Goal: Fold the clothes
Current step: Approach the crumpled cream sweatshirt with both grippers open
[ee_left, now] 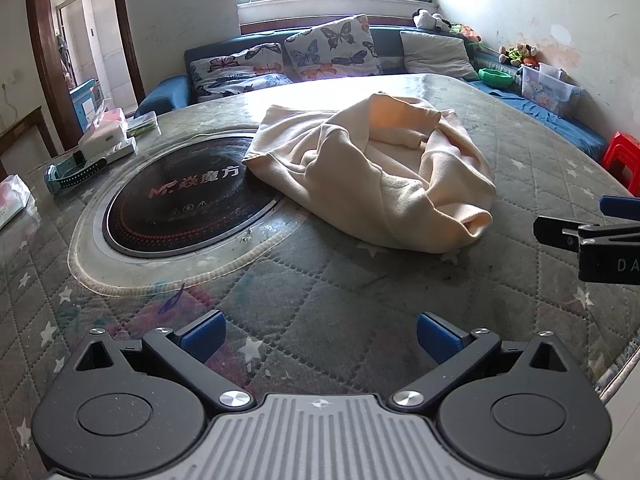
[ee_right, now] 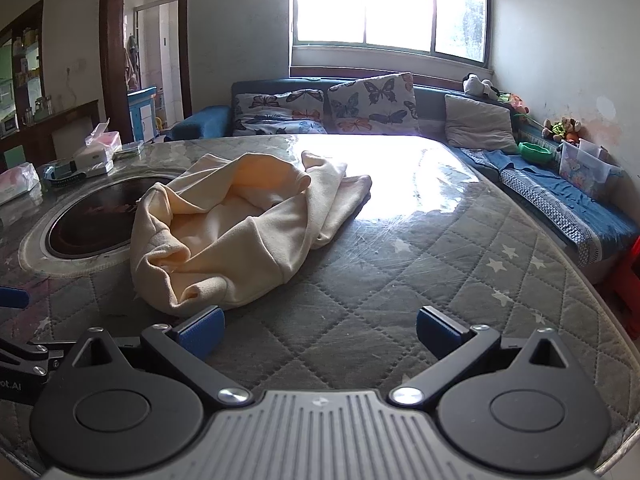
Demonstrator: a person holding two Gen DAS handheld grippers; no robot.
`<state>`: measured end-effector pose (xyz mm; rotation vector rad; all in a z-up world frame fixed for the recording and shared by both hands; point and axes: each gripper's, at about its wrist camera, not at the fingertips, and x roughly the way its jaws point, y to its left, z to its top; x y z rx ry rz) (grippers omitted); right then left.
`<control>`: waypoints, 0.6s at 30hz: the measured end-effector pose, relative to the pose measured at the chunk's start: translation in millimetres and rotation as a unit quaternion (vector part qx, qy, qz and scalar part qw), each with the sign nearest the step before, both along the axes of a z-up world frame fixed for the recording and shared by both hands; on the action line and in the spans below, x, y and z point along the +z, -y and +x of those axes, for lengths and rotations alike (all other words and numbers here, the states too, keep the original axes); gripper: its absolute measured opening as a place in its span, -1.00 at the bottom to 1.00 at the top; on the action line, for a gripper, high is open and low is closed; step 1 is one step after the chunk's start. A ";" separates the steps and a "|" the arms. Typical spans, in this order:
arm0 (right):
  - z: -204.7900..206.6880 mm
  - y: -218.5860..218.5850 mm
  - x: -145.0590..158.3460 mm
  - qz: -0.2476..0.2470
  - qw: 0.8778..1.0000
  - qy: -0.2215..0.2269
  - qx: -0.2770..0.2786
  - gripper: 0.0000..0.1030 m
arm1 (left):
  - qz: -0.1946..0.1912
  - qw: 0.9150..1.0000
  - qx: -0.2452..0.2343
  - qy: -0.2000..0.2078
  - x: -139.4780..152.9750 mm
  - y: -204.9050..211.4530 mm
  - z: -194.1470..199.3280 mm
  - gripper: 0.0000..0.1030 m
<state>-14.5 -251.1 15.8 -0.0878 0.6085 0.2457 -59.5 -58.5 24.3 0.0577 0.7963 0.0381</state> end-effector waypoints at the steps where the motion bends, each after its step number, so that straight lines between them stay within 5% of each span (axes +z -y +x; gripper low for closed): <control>1: 0.9 -0.8 -0.5 -0.001 1.000 -0.001 0.001 1.00 | -0.001 1.000 0.000 0.000 0.2 -0.4 0.5 1.00; 18: 22.8 -16.0 -0.9 -0.008 1.000 -0.008 0.023 1.00 | 0.010 1.000 -0.018 0.008 10.7 -4.3 26.0 1.00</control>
